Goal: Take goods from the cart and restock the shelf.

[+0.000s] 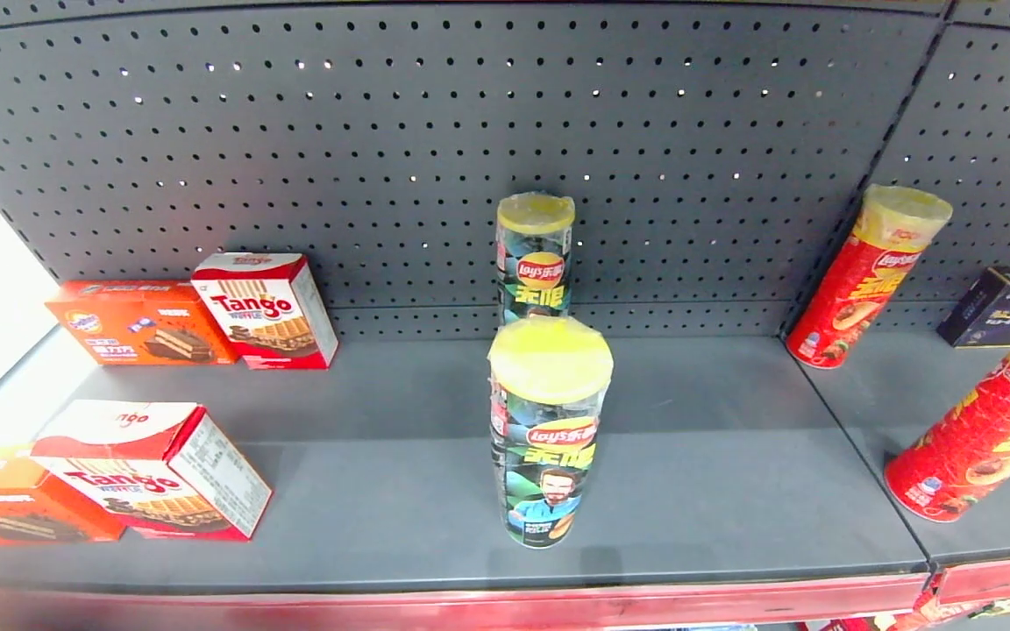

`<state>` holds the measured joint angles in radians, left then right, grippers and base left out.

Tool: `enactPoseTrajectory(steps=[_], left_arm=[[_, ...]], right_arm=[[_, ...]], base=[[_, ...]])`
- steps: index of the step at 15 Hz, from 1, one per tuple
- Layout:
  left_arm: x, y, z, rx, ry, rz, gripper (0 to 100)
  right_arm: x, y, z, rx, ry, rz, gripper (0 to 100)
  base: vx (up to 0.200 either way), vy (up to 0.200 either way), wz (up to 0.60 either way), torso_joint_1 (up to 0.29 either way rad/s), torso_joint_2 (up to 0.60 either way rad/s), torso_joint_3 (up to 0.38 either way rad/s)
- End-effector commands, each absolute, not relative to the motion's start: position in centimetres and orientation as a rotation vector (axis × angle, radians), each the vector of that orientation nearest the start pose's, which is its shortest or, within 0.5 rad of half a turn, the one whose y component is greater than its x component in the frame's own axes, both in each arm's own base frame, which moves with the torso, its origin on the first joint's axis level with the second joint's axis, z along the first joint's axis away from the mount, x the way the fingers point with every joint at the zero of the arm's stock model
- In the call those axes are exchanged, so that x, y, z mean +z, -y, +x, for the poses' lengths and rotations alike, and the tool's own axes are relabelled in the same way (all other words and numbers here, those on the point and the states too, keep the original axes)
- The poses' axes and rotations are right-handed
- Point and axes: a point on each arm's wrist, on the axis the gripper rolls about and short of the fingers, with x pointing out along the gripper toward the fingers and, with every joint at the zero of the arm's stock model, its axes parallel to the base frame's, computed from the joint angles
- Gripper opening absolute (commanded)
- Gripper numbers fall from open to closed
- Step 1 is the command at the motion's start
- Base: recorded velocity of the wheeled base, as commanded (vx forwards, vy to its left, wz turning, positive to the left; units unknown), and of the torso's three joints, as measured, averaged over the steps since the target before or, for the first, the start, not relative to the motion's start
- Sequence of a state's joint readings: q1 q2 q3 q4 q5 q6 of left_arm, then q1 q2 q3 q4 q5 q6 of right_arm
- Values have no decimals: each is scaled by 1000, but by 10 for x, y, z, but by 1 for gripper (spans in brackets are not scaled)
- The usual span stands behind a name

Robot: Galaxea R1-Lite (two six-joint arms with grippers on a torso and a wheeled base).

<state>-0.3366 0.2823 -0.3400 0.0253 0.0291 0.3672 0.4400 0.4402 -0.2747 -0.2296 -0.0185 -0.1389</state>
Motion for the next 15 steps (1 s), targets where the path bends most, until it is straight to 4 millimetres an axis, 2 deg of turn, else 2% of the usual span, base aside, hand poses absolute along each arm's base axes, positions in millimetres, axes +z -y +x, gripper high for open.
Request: enactPoseTrajectory(steps=[1, 3, 5, 6, 9, 12, 13, 15], left_arm=[[142, -10, -30, -266, 103, 354, 100], [119, -12, -35, -266, 77, 358, 100], [107, -12, -37, -270, 61, 363, 100], [102, -12, -35, -273, 42, 367, 100], [89, -10, -30, -283, -1, 381, 100], [88, -10, -30, -282, -3, 378, 100], [87, -10, -30, -280, -5, 378, 100], [87, -10, -30, -279, -5, 377, 100]], right_arm=[[147, 0, 1, 415, 98, -121, 100], [123, 2, -4, 419, 59, -131, 100], [103, 5, -10, 418, 14, -141, 100], [87, 7, -15, 407, -26, -150, 100], [85, 6, -17, 311, -81, -142, 100], [87, 2, -8, 178, -202, -130, 100], [87, 1, -6, 80, -238, -115, 100], [86, 1, -12, 17, -176, -104, 100]], base=[[0, 0, 0, 0, 0, 0], [0, 0, 0, 0, 0, 0], [0, 0, 0, 0, 0, 0], [0, 0, 0, 0, 0, 0], [0, 0, 0, 0, 0, 0], [0, 0, 0, 0, 0, 0], [0, 0, 0, 0, 0, 0], [0, 0, 0, 0, 0, 0]])
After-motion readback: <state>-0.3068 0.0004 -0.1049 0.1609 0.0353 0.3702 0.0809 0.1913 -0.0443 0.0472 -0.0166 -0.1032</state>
